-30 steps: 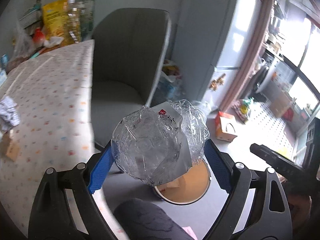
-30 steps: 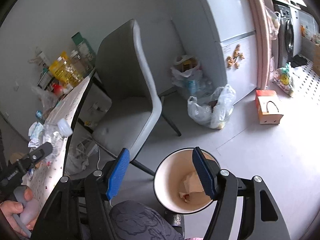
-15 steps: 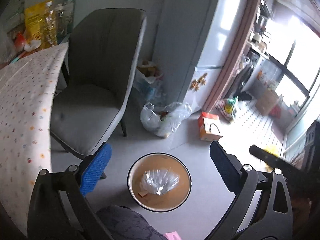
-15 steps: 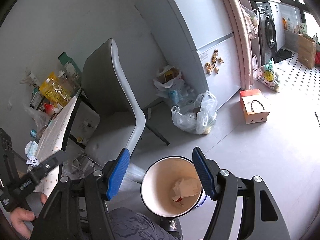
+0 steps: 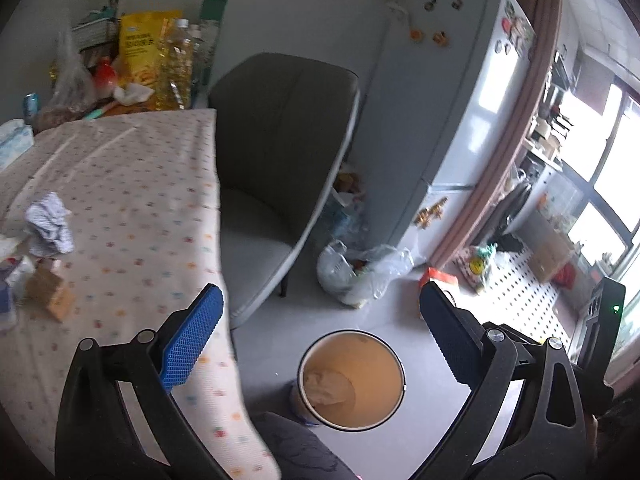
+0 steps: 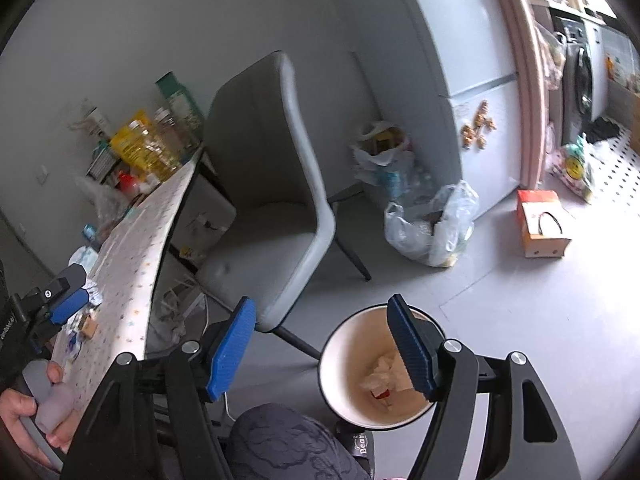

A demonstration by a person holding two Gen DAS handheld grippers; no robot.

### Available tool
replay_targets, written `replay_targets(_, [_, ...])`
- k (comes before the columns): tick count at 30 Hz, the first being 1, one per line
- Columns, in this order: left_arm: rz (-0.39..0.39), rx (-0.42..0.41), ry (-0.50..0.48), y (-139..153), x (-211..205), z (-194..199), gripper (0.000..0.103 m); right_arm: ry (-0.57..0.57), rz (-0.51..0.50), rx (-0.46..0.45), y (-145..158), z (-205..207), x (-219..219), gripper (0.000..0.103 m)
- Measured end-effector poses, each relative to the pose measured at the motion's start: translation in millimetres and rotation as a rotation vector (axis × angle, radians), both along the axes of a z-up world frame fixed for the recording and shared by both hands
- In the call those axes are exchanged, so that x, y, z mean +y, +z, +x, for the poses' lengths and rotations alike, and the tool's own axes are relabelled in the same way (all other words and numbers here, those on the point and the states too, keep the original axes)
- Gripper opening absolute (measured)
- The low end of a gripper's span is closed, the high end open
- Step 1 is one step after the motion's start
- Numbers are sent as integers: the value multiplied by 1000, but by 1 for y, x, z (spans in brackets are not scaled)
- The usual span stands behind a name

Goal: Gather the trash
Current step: 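Move both grippers back over the remaining trash on the table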

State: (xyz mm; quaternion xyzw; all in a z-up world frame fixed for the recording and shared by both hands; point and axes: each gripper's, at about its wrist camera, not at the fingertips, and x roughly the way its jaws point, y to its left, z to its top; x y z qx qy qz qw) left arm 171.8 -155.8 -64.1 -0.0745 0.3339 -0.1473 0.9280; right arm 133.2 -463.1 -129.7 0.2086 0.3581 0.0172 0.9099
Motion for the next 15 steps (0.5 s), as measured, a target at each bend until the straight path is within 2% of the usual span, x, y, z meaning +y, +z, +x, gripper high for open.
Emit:
replay_targets(7, [-48,-25,72,9,51,-15,98,74,-50,-21,21,7,46,77])
replay_targets(15, [-72,-41,163,13,111,-33,98,172,-81,-47,39,14,108,82])
